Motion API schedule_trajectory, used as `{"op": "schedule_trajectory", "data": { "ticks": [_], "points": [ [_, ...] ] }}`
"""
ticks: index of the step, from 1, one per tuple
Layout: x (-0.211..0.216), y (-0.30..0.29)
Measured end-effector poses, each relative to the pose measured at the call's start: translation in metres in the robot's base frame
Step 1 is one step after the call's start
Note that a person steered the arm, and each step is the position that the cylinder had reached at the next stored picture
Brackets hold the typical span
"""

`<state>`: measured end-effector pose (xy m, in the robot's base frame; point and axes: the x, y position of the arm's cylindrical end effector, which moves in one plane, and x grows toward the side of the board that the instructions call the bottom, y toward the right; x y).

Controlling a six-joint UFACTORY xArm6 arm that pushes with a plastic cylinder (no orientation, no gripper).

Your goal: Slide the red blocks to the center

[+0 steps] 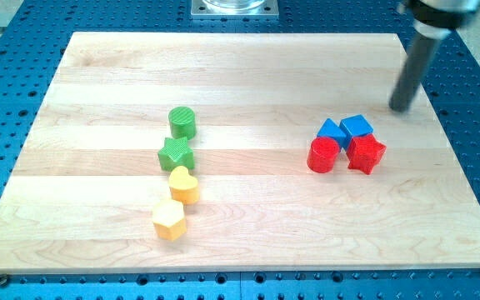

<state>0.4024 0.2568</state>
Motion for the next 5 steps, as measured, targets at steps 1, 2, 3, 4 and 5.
{"op": "schedule_trajectory", "data": {
  "ticks": [1,2,3,4,5],
  "points": [
    [0.065,-0.008],
    [0.076,-0.054],
    [0.087,-0.089],
    [0.103,-0.084],
    [0.103,-0.107]
  ]
}}
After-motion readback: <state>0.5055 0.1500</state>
